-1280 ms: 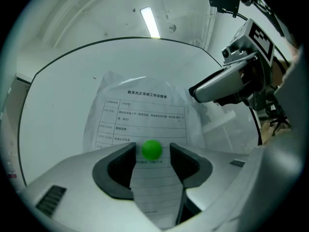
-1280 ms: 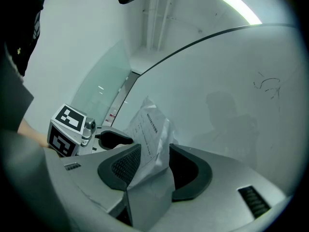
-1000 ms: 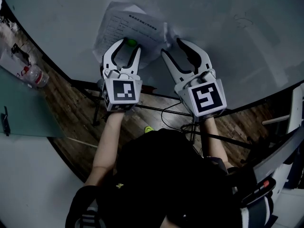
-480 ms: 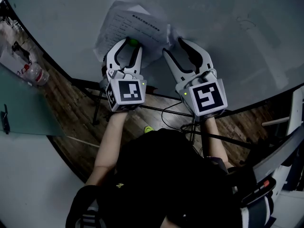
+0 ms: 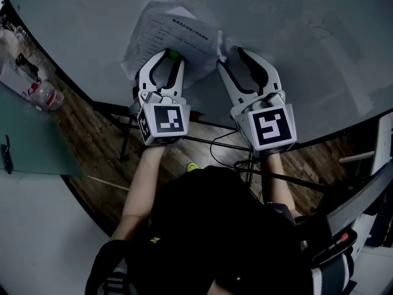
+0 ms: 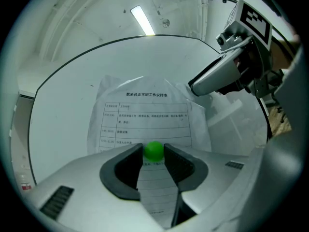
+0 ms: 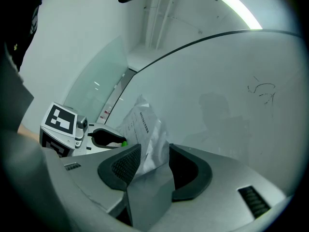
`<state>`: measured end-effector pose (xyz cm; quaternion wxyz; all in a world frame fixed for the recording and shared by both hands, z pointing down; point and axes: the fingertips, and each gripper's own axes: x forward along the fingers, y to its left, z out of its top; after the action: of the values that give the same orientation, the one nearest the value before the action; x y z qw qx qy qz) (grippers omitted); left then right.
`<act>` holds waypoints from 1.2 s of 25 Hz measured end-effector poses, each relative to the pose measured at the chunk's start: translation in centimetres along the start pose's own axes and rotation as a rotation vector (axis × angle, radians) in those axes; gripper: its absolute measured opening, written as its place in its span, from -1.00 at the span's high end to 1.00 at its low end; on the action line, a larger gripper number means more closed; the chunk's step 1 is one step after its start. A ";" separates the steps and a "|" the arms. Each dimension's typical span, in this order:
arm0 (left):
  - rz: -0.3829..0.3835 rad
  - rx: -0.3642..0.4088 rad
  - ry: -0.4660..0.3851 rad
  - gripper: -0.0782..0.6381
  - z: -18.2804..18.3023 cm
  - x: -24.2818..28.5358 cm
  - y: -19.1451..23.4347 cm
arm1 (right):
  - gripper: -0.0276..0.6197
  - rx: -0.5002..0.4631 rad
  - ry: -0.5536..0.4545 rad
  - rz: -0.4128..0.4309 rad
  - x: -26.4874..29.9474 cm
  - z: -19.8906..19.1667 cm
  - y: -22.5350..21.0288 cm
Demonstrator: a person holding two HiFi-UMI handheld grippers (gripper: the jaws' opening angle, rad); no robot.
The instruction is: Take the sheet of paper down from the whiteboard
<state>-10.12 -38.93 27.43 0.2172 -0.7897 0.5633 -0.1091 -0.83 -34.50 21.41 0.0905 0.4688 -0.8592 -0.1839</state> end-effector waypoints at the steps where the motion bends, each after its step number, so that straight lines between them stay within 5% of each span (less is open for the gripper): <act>1: -0.001 0.001 -0.001 0.41 0.0 0.0 0.0 | 0.40 0.002 0.000 -0.004 -0.1 0.0 -0.1; 30: -0.013 0.009 -0.002 0.44 0.0 0.0 -0.1 | 0.51 -0.234 0.065 -0.056 1.4 0.3 0.1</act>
<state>-9.98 -38.90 27.46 0.2206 -0.7925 0.5574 -0.1120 -1.74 -35.57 21.16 0.1673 0.4846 -0.8150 -0.2703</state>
